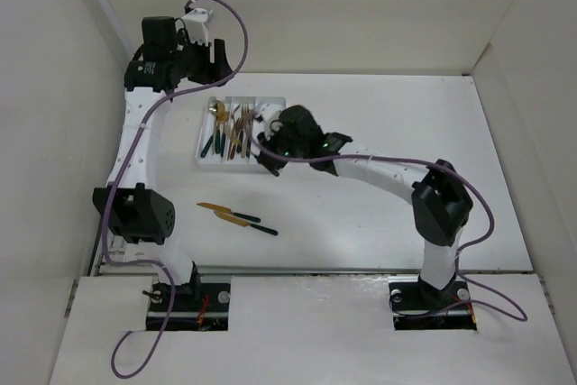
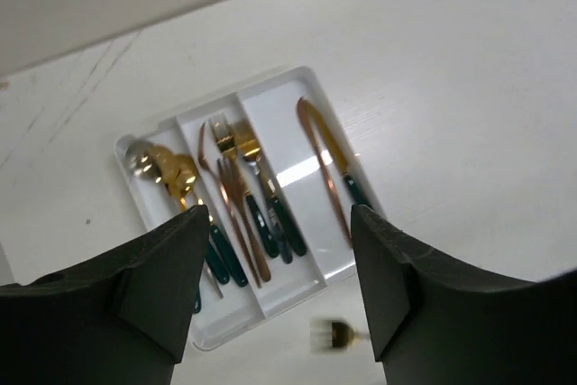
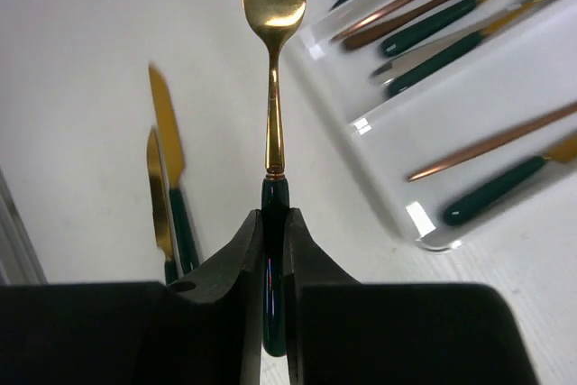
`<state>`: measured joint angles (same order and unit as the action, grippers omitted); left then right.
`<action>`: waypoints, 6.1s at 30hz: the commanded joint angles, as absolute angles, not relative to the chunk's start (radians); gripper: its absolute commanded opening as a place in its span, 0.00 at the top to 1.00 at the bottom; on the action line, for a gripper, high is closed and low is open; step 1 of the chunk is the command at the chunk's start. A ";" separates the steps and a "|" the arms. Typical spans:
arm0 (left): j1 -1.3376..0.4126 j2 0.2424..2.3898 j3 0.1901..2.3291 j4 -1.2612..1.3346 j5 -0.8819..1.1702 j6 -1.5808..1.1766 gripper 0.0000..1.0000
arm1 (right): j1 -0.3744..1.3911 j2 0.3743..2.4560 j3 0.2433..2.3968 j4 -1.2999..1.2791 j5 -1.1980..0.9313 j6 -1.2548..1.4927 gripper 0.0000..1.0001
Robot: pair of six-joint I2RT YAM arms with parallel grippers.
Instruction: Sort the eating utensils into containers
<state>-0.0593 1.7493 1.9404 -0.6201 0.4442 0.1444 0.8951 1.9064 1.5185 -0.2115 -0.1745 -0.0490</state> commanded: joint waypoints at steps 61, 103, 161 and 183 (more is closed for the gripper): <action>-0.051 2.054 1.689 -0.571 0.534 0.048 1.00 | 0.635 1.787 1.420 0.258 -0.171 0.628 0.00; 0.279 1.439 1.542 -0.655 0.309 0.062 0.40 | 1.153 1.923 1.431 -0.397 -0.061 0.011 0.34; 0.445 1.476 1.609 -0.618 0.172 0.034 0.41 | 0.735 2.143 1.917 -0.181 0.120 0.491 1.00; 0.502 1.585 1.621 -0.609 0.279 0.014 0.41 | 0.679 2.283 1.965 -0.232 0.040 0.559 0.47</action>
